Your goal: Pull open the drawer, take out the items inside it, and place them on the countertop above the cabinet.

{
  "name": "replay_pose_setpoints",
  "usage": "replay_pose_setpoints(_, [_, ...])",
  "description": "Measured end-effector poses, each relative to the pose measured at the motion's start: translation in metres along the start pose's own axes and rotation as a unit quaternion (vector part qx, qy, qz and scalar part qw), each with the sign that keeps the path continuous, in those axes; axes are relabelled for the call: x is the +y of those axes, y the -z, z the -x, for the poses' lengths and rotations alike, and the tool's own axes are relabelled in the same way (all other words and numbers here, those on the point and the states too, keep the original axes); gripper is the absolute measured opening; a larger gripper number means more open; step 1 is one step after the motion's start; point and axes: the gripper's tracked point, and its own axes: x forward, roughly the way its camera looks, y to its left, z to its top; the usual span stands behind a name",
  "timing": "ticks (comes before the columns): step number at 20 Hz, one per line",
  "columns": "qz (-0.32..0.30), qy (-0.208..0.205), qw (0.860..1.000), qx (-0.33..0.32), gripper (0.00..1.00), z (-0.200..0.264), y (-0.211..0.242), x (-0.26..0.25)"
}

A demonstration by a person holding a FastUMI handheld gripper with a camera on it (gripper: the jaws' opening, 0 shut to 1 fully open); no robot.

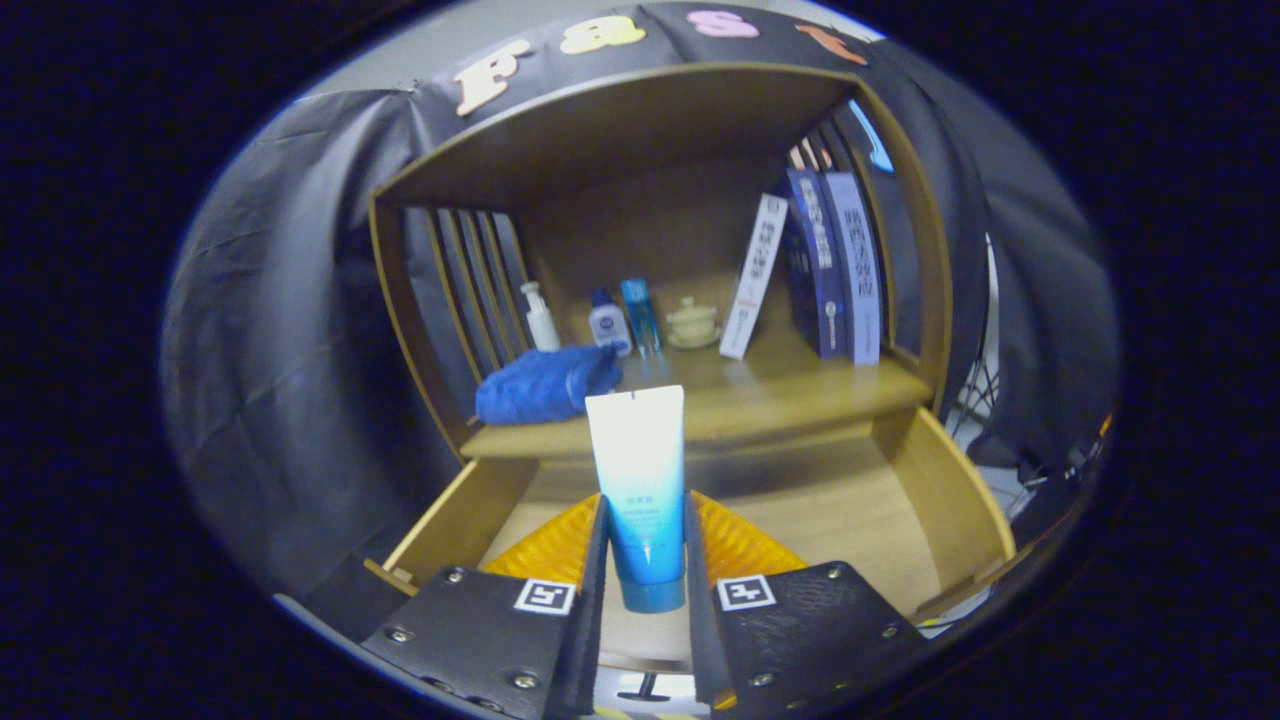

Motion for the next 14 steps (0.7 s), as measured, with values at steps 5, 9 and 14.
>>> replay_pose_setpoints(5, [0.056, -0.021, 0.994, -0.095, 0.37, 0.025, -0.072, 0.026])
replay_pose_setpoints(9, [0.068, -0.023, 0.989, -0.132, 0.37, 0.021, -0.118, 0.044])
replay_pose_setpoints(14, [0.036, -0.014, 0.987, -0.157, 0.37, -0.01, -0.165, 0.051])
